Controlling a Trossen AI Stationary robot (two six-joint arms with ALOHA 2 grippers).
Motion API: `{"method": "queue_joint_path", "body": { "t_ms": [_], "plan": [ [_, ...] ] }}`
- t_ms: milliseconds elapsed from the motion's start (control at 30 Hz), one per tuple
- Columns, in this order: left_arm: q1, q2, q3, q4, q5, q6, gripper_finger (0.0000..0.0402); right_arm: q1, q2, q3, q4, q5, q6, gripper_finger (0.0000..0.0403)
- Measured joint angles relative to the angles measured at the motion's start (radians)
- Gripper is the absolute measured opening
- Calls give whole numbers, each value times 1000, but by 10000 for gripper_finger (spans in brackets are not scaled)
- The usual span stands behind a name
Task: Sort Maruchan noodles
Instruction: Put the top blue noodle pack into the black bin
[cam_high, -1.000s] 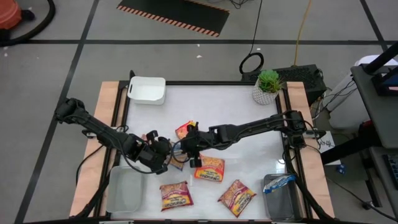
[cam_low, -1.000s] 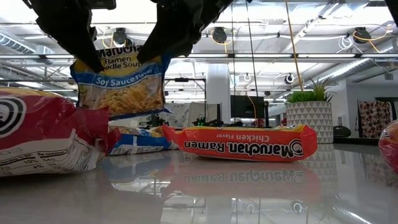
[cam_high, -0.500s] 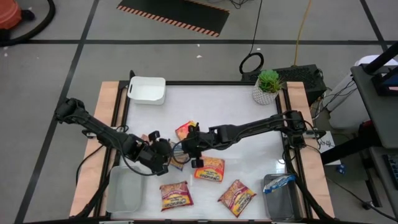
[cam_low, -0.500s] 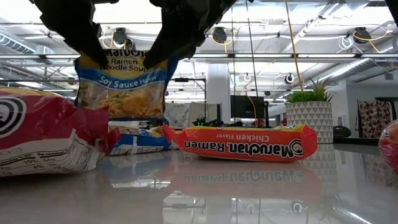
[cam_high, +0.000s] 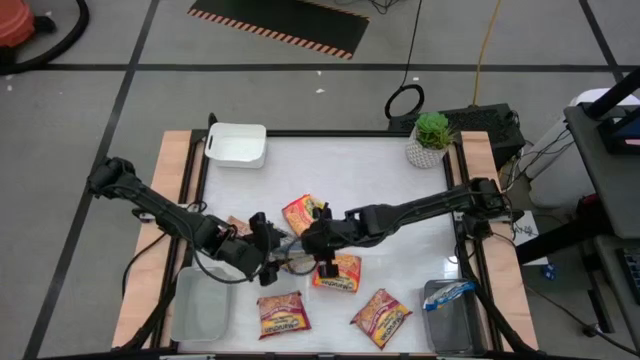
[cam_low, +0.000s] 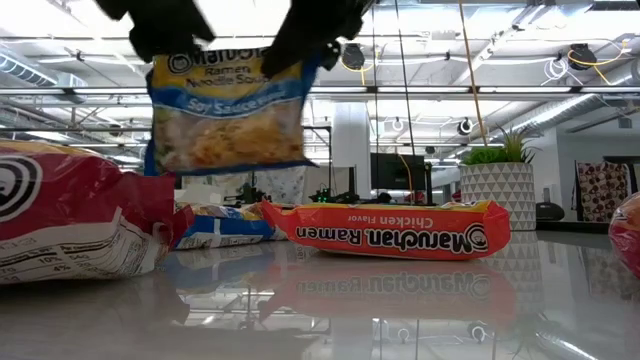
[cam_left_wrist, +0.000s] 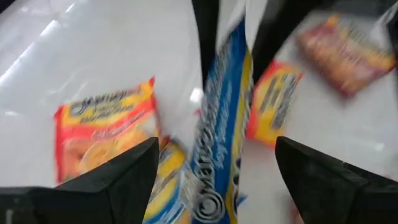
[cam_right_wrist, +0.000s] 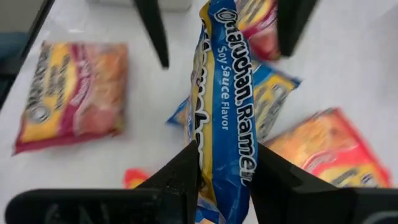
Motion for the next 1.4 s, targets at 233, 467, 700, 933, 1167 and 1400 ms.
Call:
{"method": "queue_joint_path", "body": {
  "t_ms": [233, 467, 700, 933, 1167, 1400],
  "plan": [
    [-81, 0, 1, 206, -35, -18, 326, 112, -24, 1, -111, -1, 108, 98],
    [-191, 0, 1, 338, -161, -27, 326, 259, -103, 0, -210, 5, 212, 98],
    [-254, 13, 1, 382, -267, -113, 326, 440, -238, 0, -329, 205, 387, 98],
    [-267, 96, 1, 469, -271, -130, 326, 620, -327, 0, -409, 313, 543, 98],
    [-262, 150, 1, 581, -262, -131, 326, 739, -371, 0, -481, 313, 669, 98],
    [-271, 196, 1, 663, -261, -149, 326, 850, -394, 0, -555, 313, 780, 98]
  ]
}}
